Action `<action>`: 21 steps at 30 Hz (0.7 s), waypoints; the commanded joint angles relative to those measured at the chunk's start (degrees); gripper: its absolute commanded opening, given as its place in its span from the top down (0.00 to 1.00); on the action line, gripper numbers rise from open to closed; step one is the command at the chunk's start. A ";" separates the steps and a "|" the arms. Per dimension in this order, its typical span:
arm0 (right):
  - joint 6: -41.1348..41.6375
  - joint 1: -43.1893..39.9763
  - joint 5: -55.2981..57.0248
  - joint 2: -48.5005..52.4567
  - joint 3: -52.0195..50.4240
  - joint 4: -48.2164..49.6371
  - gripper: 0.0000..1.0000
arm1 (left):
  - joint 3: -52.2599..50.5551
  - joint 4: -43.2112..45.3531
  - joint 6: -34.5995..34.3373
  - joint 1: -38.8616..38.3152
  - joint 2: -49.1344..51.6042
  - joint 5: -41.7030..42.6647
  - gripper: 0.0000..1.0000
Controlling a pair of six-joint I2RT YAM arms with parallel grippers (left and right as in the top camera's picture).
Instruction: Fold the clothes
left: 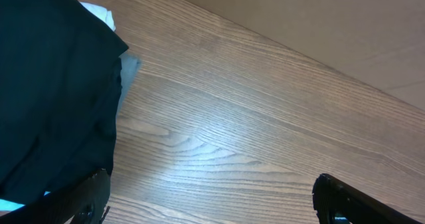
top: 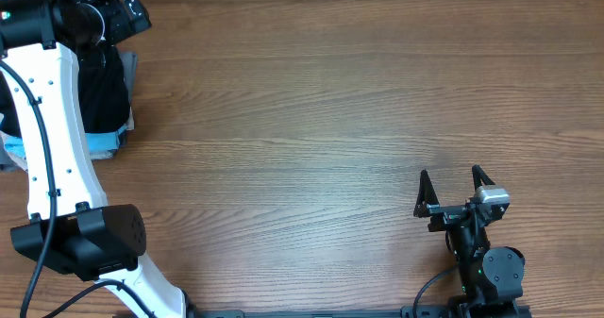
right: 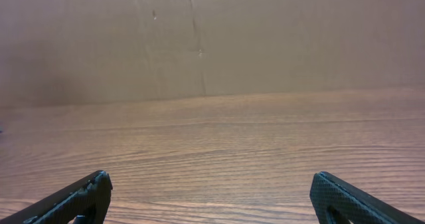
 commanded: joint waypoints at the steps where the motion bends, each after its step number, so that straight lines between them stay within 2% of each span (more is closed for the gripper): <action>1: -1.18 0.22 0.55 -0.66 -0.61 0.17 0.00 | 0.00 0.00 -0.37 -0.48 0.35 -0.55 0.00; 21: -1.18 0.22 0.55 -0.68 -0.61 0.17 0.00 | -0.02 -0.13 -0.37 -0.52 0.57 -0.76 0.00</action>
